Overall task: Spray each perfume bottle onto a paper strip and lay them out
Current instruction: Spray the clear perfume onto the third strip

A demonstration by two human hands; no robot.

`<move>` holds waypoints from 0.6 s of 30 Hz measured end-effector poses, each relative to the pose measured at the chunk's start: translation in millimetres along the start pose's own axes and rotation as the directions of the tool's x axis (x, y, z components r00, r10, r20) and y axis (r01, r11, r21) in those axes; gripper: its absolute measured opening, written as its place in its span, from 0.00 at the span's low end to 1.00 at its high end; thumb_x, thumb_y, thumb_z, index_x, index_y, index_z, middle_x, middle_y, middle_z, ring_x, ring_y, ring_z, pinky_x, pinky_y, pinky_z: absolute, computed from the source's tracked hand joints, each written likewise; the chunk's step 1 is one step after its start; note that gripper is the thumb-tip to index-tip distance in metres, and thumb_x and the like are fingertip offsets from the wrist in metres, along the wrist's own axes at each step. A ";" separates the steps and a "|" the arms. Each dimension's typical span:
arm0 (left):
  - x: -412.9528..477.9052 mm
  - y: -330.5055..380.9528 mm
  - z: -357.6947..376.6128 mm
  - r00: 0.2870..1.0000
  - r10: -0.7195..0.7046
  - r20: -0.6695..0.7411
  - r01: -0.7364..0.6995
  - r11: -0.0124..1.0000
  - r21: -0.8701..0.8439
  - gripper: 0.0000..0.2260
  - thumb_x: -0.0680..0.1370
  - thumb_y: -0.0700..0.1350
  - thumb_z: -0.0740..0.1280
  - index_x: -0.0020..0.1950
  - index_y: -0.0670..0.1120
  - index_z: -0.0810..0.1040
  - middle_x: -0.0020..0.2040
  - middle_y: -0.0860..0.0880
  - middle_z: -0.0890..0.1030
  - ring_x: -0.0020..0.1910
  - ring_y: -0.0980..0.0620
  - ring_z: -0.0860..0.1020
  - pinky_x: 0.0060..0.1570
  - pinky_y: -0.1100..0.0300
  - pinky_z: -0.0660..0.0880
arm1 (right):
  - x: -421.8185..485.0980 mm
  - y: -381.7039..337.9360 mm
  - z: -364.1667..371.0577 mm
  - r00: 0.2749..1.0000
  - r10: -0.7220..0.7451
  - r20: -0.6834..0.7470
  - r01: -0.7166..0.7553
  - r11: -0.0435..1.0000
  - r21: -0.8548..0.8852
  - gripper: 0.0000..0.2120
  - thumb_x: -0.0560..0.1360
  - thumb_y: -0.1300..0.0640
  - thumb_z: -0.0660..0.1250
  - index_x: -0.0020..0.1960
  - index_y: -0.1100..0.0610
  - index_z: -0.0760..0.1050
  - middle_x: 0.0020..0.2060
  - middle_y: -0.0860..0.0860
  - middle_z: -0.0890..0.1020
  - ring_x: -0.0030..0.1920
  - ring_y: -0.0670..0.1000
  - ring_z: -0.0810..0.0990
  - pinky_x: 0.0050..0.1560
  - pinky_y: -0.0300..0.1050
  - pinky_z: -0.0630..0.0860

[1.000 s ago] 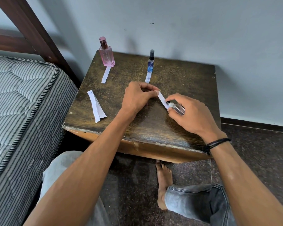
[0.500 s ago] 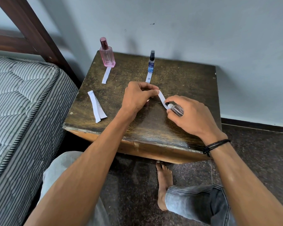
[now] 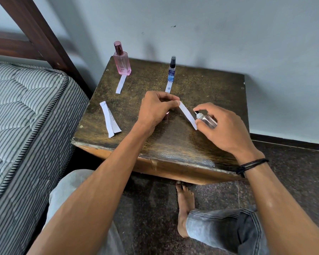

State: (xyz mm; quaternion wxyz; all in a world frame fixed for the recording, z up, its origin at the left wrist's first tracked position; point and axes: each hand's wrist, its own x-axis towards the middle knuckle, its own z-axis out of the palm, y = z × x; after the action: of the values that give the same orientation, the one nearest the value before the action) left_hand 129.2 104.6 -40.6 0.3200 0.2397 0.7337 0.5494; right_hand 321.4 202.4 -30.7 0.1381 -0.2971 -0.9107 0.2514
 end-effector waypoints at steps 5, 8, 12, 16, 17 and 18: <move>1.9 -2.7 0.3 1.000 0.016 0.005 -0.016 1.000 0.025 0.03 0.73 0.41 0.77 0.45 0.46 0.87 0.40 0.41 0.86 0.27 0.52 0.74 0.31 0.57 0.76 | 0.1 -3.0 3.5 0.999 -0.007 0.049 0.010 0.999 -0.042 0.14 0.77 0.48 0.68 0.63 0.40 0.76 0.44 0.37 0.78 0.41 0.48 0.78 0.37 0.44 0.71; 2.0 -3.0 0.9 1.000 0.014 0.004 -0.015 0.999 0.032 0.03 0.73 0.41 0.77 0.46 0.46 0.87 0.40 0.43 0.86 0.27 0.52 0.74 0.32 0.56 0.76 | -0.3 -4.9 5.9 0.997 -0.029 0.072 0.034 0.997 -0.068 0.14 0.77 0.47 0.67 0.63 0.40 0.75 0.53 0.40 0.82 0.45 0.51 0.80 0.42 0.49 0.78; 2.2 -3.3 0.1 1.000 0.021 0.005 -0.021 0.999 0.045 0.03 0.73 0.41 0.77 0.46 0.46 0.87 0.40 0.44 0.86 0.28 0.52 0.74 0.32 0.55 0.76 | 0.1 -3.8 7.9 0.996 -0.035 0.079 0.042 0.994 -0.097 0.15 0.78 0.47 0.67 0.64 0.41 0.75 0.56 0.41 0.83 0.45 0.51 0.80 0.43 0.49 0.78; 2.3 -3.8 0.2 1.000 0.029 0.009 -0.030 0.998 0.057 0.03 0.74 0.41 0.77 0.46 0.46 0.87 0.40 0.44 0.87 0.28 0.51 0.75 0.33 0.55 0.77 | 0.8 -2.5 8.4 0.995 -0.038 0.092 0.048 0.992 -0.113 0.14 0.78 0.47 0.67 0.63 0.41 0.75 0.56 0.42 0.83 0.44 0.52 0.79 0.40 0.48 0.76; 2.1 -3.9 0.2 1.000 0.030 0.007 -0.031 0.998 0.060 0.03 0.74 0.41 0.77 0.46 0.46 0.87 0.40 0.44 0.87 0.28 0.52 0.75 0.32 0.55 0.76 | 1.0 -2.3 8.5 0.995 -0.040 0.095 0.050 0.992 -0.115 0.14 0.78 0.47 0.67 0.63 0.41 0.75 0.56 0.42 0.83 0.44 0.52 0.79 0.39 0.47 0.75; 2.0 -4.0 0.2 0.999 0.032 0.006 -0.032 0.998 0.063 0.03 0.74 0.41 0.77 0.46 0.46 0.87 0.40 0.44 0.86 0.28 0.52 0.74 0.32 0.56 0.76 | 1.2 -2.1 8.5 0.994 -0.043 0.096 0.054 0.992 -0.117 0.14 0.78 0.47 0.67 0.63 0.41 0.74 0.56 0.42 0.83 0.44 0.52 0.79 0.39 0.47 0.74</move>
State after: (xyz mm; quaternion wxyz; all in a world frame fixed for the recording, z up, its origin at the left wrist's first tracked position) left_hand 128.0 105.0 -44.9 0.3053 0.2627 0.7458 0.5306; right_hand 316.1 198.4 -36.6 0.0835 -0.2705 -0.9366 0.2065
